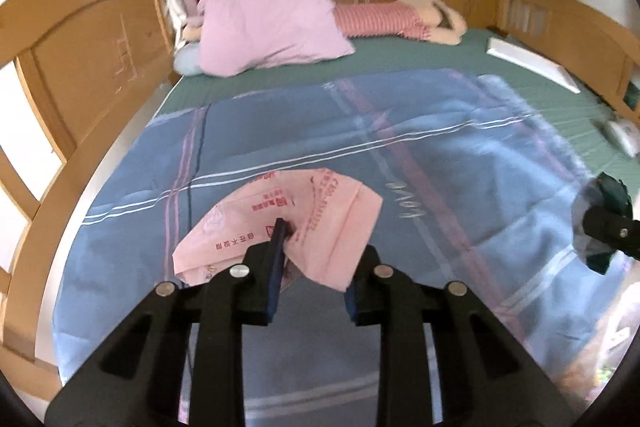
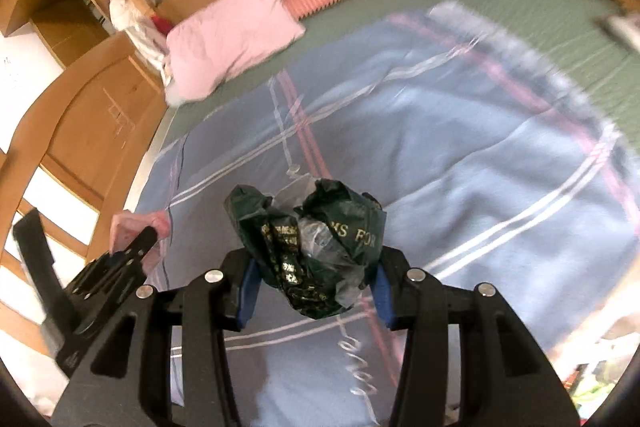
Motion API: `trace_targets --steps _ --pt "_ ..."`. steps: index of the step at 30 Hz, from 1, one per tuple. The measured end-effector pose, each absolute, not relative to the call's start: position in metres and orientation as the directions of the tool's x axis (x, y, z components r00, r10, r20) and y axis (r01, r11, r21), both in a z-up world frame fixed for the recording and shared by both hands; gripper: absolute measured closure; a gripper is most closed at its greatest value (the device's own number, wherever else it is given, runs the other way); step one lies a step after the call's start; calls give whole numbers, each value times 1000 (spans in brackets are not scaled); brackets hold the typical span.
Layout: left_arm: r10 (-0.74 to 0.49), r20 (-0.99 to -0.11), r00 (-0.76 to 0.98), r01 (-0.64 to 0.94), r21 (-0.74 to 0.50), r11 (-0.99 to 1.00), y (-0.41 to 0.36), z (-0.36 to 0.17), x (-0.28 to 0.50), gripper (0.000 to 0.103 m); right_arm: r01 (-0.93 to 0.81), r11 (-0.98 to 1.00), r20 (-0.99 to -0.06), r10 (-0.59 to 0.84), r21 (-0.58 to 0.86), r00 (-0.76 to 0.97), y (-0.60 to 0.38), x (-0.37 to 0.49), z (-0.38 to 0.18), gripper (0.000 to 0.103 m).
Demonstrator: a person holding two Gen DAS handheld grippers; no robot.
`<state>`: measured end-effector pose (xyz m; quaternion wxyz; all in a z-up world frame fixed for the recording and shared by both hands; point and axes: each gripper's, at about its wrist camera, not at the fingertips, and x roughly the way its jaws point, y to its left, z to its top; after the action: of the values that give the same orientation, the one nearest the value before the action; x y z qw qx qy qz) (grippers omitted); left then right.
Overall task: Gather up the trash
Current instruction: 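Carry both items over the white bin and open the left tool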
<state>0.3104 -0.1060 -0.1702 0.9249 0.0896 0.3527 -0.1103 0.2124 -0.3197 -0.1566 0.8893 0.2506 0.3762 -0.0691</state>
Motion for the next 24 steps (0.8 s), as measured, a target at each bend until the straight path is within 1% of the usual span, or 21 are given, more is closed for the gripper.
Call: trace_targets --steps 6,12,19,24 --pt "-262 -632 729 386 64 920 -149 -132 236 77 378 871 -655 -90 313 750 -330 131 -119 56" --pt "-408 -594 693 531 37 847 -205 -105 154 75 510 833 -606 -296 215 738 -347 30 -92 56" --pt "-541 -592 598 689 35 724 -274 -105 67 75 650 742 -565 -470 163 678 -368 -73 -83 56" --pt "-603 -606 519 775 36 630 -318 -117 18 74 720 672 -553 -539 173 636 -380 -128 -85 56"
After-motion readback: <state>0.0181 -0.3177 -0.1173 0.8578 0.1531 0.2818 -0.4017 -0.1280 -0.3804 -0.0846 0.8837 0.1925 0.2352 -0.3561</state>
